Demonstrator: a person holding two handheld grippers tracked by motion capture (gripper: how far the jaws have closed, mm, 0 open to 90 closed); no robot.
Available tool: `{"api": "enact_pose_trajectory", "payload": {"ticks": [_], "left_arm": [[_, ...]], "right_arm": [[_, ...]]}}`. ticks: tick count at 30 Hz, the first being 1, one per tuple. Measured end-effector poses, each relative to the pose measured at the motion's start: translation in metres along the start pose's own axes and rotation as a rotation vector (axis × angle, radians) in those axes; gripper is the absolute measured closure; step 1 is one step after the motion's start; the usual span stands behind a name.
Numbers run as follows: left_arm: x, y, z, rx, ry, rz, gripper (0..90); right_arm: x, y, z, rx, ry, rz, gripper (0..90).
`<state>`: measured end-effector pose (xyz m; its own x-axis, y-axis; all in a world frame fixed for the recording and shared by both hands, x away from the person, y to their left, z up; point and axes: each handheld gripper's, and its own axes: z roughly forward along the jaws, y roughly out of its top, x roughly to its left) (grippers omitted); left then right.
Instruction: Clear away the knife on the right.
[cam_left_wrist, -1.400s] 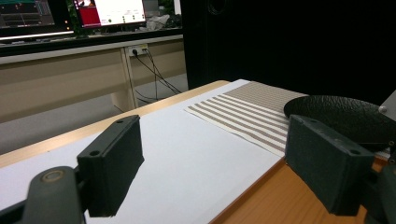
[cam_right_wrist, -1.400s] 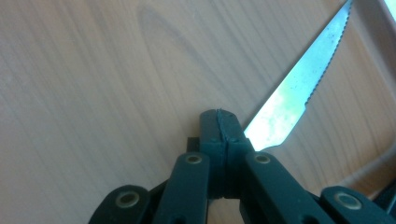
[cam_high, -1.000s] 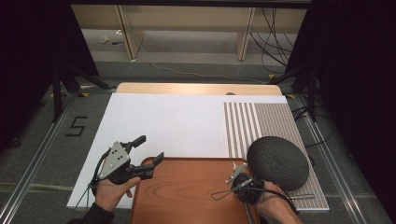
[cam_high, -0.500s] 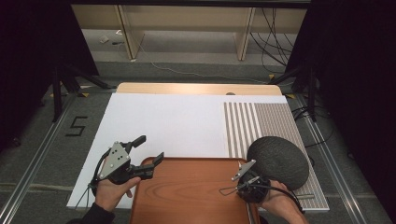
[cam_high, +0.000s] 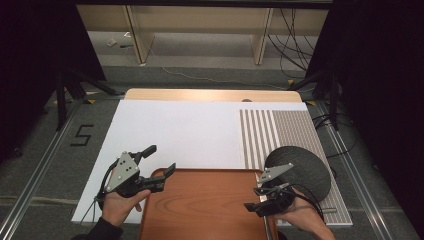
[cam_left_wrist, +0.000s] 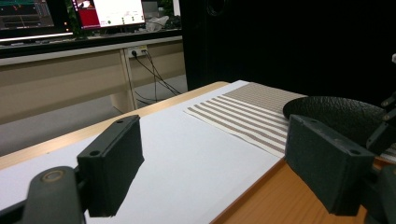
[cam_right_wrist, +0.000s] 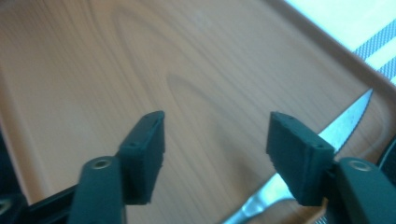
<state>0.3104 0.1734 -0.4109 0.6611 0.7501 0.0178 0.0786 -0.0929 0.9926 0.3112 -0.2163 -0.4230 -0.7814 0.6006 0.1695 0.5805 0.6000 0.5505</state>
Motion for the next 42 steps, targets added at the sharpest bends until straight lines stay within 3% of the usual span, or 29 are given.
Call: {"api": "enact_pose_trajectory", "payload": {"ticks": [3, 6, 16, 20, 25, 42], "left_arm": [[0.000, 0.000, 0.000, 0.000, -0.001, 0.001, 18.8], [0.000, 0.000, -0.001, -0.001, 0.000, 0.000, 18.8], [0.000, 0.000, 0.000, 0.000, 0.000, 0.001, 18.9], [0.000, 0.000, 0.000, -0.001, 0.001, -0.001, 18.8], [0.000, 0.000, 0.000, 0.000, -0.001, -0.002, 18.9], [0.000, 0.001, 0.002, 0.002, -0.003, -0.006, 18.9]], "right_arm": [[-0.002, 0.001, -0.007, -0.069, 0.024, 0.041, 34.3], [-0.003, 0.001, -0.014, -0.132, 0.040, 0.052, 33.7], [-0.012, -0.005, -0.029, -0.234, 0.001, 0.101, 29.9], [-0.014, -0.008, -0.033, -0.254, 0.020, 0.117, 28.1], [-0.016, -0.012, -0.035, -0.257, 0.011, 0.128, 26.5], [-0.031, -0.032, -0.053, -0.314, -0.051, 0.183, 25.2]]}}
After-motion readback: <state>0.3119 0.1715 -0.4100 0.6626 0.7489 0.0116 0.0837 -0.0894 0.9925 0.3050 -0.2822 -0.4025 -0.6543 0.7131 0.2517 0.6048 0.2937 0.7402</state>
